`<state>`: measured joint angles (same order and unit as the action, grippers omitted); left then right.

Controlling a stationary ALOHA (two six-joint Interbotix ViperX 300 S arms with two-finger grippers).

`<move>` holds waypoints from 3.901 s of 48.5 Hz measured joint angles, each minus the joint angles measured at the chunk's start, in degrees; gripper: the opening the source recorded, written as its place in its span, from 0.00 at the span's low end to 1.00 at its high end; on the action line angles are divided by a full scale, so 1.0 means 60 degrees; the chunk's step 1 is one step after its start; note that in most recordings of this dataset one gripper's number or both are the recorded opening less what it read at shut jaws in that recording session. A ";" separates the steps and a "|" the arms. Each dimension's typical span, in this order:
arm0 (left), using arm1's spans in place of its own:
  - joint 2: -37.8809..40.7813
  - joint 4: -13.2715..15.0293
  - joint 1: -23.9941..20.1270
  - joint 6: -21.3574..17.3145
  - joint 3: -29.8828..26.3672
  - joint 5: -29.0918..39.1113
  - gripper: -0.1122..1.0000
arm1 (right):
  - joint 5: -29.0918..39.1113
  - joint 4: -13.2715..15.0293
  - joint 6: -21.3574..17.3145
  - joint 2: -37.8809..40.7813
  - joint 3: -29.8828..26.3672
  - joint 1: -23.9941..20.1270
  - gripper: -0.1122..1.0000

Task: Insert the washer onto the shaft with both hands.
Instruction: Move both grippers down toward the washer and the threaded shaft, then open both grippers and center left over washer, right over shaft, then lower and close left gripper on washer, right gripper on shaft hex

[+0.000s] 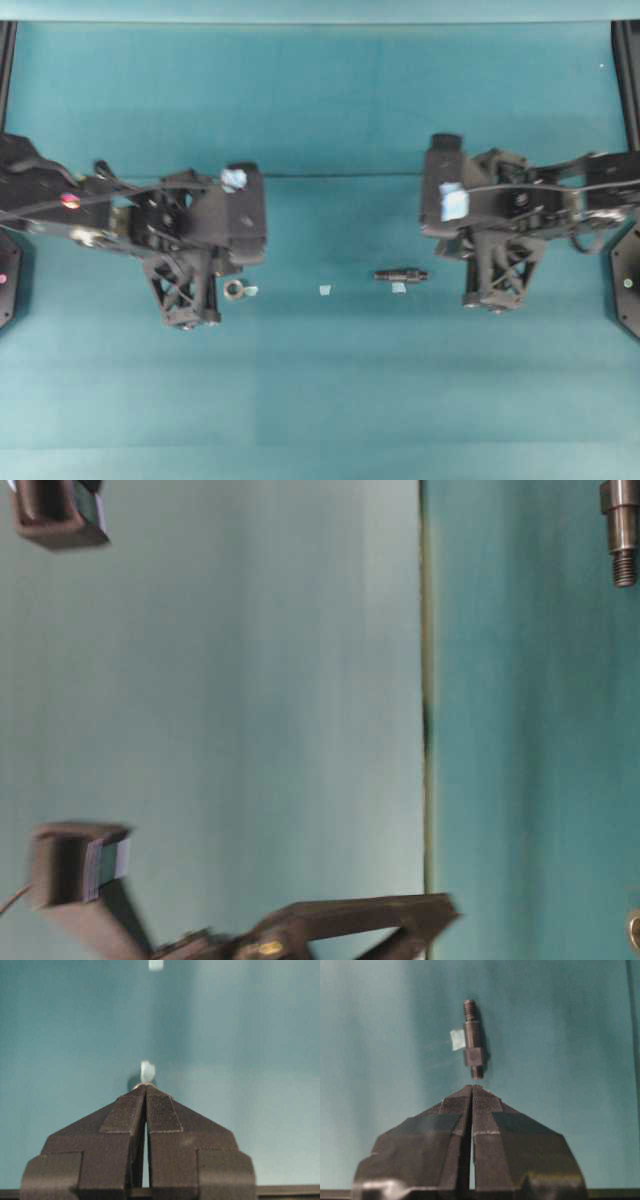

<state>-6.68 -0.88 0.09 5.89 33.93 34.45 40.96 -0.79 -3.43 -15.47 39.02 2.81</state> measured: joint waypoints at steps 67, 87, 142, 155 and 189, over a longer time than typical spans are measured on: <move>0.1274 -0.0015 0.0190 -0.0220 -0.0073 -0.0088 0.18 | 0.0073 0.0044 0.0630 0.2080 -0.0762 0.0029 0.36; 0.1318 -0.0015 0.0190 -0.0278 0.0146 -0.0249 0.91 | -0.0220 0.0513 0.0630 0.2109 -0.0542 -0.0015 0.91; 0.2021 -0.0029 0.0000 -0.0615 0.0615 -0.1172 0.91 | -0.1230 0.0527 0.0615 0.2813 -0.0176 -0.0073 0.90; 0.2109 -0.0015 -0.0015 -0.0601 0.0601 -0.1523 0.91 | -0.1406 0.0527 0.0601 0.2842 -0.0088 -0.0088 0.90; 0.2197 -0.0029 -0.0044 -0.0571 0.0601 -0.1582 0.91 | -0.1611 0.0513 0.0615 0.3120 -0.0088 -0.0103 0.90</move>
<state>6.50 -1.05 -0.18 2.46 37.53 24.96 31.29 2.29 0.26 3.25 38.50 2.20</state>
